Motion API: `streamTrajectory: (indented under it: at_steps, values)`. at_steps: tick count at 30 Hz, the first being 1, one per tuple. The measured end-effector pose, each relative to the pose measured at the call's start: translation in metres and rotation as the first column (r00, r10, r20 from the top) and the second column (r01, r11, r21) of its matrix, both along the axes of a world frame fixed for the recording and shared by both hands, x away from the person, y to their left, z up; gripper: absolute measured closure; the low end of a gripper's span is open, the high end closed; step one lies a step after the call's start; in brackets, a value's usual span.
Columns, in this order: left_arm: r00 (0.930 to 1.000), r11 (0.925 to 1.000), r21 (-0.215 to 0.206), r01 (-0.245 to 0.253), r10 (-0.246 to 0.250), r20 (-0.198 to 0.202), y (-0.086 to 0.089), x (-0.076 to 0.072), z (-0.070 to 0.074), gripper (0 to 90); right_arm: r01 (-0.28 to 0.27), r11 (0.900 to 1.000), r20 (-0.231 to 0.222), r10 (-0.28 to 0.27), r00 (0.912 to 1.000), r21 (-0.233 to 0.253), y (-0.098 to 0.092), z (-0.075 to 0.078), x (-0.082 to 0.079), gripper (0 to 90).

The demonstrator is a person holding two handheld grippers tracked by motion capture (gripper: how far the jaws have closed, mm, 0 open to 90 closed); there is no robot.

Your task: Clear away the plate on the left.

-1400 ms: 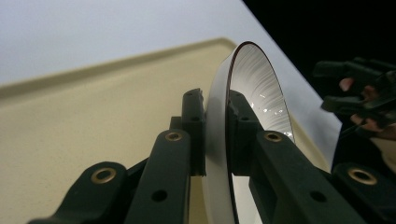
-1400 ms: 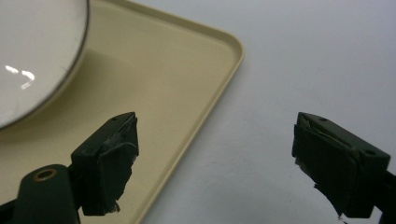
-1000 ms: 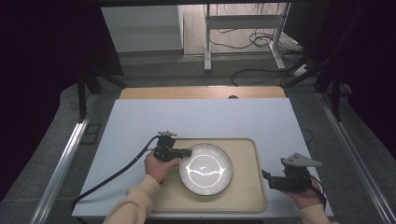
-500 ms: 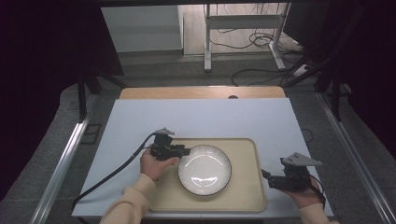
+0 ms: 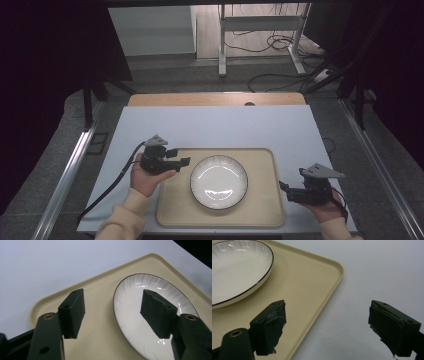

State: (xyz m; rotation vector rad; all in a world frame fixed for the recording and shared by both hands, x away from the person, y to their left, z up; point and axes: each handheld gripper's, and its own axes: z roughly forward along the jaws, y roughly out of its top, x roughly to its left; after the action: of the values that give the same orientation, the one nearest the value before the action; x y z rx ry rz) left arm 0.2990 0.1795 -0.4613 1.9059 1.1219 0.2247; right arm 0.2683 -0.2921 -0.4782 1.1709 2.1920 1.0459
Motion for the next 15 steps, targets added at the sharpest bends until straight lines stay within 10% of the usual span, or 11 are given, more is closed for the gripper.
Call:
streamTrajectory:
  at_steps: [15]
  values:
    - [0.9921,0.9928,0.022,-0.118,0.117,0.046,0.077,-0.055,-0.003,32.4,-0.007,1.000,0.012,0.008,0.9999,-0.010,0.003,0.001,-0.002,14.9]
